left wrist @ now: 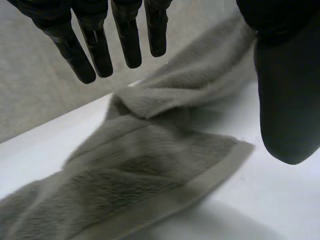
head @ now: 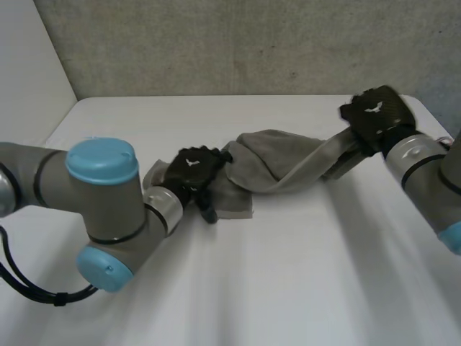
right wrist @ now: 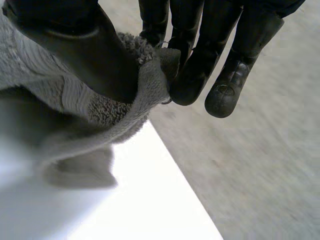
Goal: Fold the towel.
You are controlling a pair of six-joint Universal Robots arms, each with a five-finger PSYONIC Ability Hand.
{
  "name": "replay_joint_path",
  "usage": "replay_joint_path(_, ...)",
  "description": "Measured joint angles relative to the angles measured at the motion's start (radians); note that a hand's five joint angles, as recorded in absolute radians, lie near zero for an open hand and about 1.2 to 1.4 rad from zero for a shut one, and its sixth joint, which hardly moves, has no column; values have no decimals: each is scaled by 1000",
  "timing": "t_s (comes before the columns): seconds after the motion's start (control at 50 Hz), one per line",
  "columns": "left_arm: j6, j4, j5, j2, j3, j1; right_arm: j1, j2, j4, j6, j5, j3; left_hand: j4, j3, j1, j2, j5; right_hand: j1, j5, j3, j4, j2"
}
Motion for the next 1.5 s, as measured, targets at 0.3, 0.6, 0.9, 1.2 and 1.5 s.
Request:
replay_joint_path(0.3,173,-1,-34,-128,61,-31,-63,95,-65,2,132,-70,190,194,195,197,195,3,0,0,0,0)
replay_joint_path(0.6,229,-23,-63,-210,194,-31,-66,124,-60,1,122,-73,190,194,195,197,195,3,0,0,0,0)
replay_joint_path(0.9,284,-70,-63,-261,279,-30,-66,135,-60,-1,121,-78,212,216,215,220,216,3,0,0,0,-1)
replay_joint_path(1.2,284,-74,-67,-276,297,-29,-65,149,-60,-1,122,-79,1074,1068,1066,1063,1055,3,0,0,0,-1)
replay_joint_path(1.5,284,-80,-69,-280,300,-22,-65,148,-58,-2,122,-78,1139,1154,1089,1135,1103,3,0,0,0,-1)
